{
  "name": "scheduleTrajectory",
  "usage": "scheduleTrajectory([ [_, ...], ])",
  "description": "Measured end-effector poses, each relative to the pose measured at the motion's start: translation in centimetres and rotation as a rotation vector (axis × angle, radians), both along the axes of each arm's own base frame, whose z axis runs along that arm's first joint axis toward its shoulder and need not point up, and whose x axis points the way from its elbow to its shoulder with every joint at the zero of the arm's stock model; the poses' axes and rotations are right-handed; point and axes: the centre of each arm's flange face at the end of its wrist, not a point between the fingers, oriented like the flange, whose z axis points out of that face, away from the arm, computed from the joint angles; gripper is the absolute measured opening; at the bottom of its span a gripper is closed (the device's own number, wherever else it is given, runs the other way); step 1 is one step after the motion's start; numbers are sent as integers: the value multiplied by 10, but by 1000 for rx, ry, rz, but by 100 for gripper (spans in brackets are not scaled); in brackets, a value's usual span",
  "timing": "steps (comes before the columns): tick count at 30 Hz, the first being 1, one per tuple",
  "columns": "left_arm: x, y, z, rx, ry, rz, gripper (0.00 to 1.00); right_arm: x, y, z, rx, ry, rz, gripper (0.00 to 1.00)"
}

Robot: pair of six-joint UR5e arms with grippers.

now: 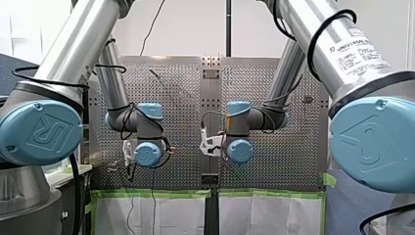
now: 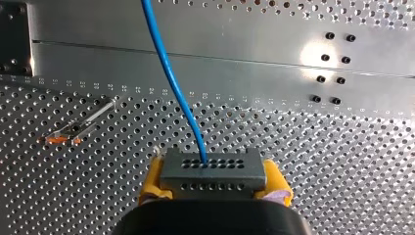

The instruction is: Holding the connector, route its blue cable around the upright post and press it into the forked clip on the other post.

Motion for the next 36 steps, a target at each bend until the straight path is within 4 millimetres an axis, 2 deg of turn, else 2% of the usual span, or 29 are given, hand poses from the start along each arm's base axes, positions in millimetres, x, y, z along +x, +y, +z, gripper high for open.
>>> scheduleTrajectory([
  [36, 0, 0, 0, 0, 0, 0, 0, 0, 0, 0, 0, 0, 0, 0],
])
